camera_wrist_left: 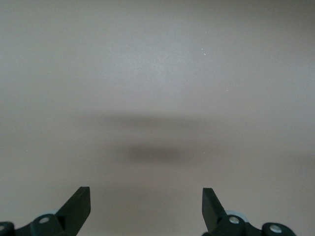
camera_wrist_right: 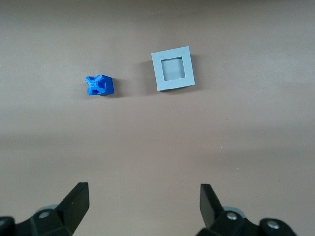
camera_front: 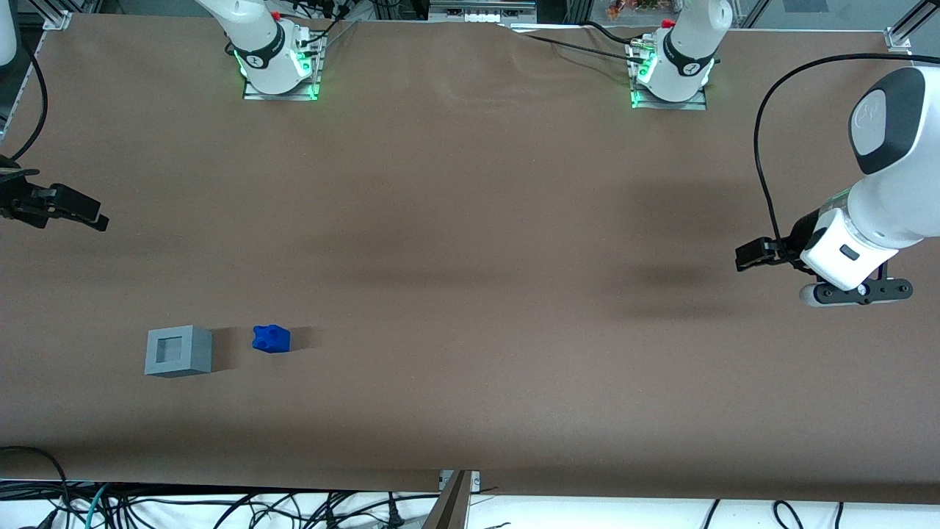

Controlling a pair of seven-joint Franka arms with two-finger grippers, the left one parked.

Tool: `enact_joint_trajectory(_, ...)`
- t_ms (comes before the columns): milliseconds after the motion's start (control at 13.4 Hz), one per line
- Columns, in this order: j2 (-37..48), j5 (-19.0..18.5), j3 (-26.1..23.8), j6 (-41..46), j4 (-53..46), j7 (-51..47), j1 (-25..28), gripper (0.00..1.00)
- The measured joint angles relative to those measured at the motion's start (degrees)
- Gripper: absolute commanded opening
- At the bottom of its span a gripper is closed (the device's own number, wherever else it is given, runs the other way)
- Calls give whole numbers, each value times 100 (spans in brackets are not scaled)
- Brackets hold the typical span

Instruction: Insert blue part into gray base with right arm

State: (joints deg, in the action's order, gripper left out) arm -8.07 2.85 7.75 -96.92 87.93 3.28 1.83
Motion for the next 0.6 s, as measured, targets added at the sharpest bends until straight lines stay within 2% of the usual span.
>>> enact_joint_trajectory(598, -19, 0, 0, -1, -46, 0, 0, 100)
